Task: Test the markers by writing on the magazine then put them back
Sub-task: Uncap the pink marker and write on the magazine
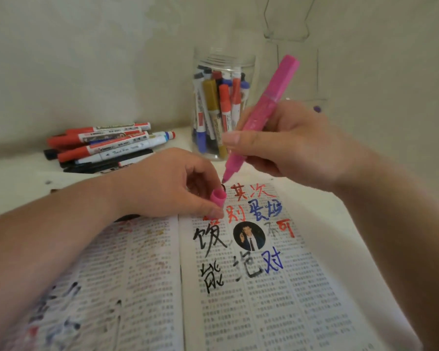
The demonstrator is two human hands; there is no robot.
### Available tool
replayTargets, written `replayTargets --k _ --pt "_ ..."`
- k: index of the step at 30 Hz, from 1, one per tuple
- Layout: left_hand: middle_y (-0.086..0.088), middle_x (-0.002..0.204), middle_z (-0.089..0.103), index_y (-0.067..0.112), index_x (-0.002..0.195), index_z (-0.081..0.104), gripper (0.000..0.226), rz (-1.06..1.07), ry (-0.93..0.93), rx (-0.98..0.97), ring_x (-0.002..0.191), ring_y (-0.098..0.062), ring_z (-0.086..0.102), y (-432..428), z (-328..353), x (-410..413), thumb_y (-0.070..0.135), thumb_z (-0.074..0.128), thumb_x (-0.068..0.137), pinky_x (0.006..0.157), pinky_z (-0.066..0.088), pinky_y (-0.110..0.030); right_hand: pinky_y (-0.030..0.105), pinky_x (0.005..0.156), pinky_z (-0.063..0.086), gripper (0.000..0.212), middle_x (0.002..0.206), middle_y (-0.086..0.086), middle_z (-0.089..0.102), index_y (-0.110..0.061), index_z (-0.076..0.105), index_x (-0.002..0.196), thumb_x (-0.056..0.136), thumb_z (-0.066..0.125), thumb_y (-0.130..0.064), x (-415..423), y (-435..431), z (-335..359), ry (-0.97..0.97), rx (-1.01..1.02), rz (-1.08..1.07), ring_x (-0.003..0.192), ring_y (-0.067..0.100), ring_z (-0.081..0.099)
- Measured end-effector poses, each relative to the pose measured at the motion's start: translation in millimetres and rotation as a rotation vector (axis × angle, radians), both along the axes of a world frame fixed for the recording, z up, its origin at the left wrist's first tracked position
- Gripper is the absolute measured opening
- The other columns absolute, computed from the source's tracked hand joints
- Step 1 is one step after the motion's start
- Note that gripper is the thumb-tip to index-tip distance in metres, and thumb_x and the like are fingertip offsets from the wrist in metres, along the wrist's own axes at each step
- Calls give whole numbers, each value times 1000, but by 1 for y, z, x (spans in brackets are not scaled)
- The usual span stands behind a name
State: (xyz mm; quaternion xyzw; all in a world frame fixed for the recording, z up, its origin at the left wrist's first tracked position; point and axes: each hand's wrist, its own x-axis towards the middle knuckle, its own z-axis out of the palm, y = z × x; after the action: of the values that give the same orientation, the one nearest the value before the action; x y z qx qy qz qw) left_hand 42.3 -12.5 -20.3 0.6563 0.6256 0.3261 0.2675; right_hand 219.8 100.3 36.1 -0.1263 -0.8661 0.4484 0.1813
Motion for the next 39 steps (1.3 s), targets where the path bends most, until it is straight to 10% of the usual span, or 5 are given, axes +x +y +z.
replayTargets --k 9,16,25,33,39 --pt "2 80 73 29 84 77 31 -15 65 29 77 -21 69 1 -3 -12 52 88 66 76 56 -50 59 60 51 51 71 20 67 -7 70 77 70 71 -57 -23 -2 -37 -117 218 -35 63 39 61" --pt "1 79 73 28 81 77 24 0 104 -12 78 -23 68 0 -3 -16 45 90 69 76 53 -50 16 47 40 19 53 -15 59 -25 70 71 81 79 -39 -18 -15 -38 -125 294 -119 47 2 49" --pt "4 101 76 27 107 74 41 -101 36 1 92 -18 72 -4 -3 -35 44 84 71 87 57 -48 16 50 41 22 58 -17 59 -21 67 75 87 75 -37 -22 -23 -42 -201 346 -140 51 2 52" --pt "-15 88 65 16 110 72 23 -93 -399 359 69 -17 56 -3 13 -27 29 71 91 58 48 -31 32 61 42 37 72 -6 52 -24 47 79 98 51 -56 -24 -31 -54 -406 598 -52 65 12 50" --pt "-12 74 74 6 89 74 14 120 -545 383 64 -24 70 0 10 -30 13 73 77 64 59 -28 29 45 35 30 61 7 56 -21 62 93 81 73 -46 -3 1 -34 59 -166 -100 48 19 44"
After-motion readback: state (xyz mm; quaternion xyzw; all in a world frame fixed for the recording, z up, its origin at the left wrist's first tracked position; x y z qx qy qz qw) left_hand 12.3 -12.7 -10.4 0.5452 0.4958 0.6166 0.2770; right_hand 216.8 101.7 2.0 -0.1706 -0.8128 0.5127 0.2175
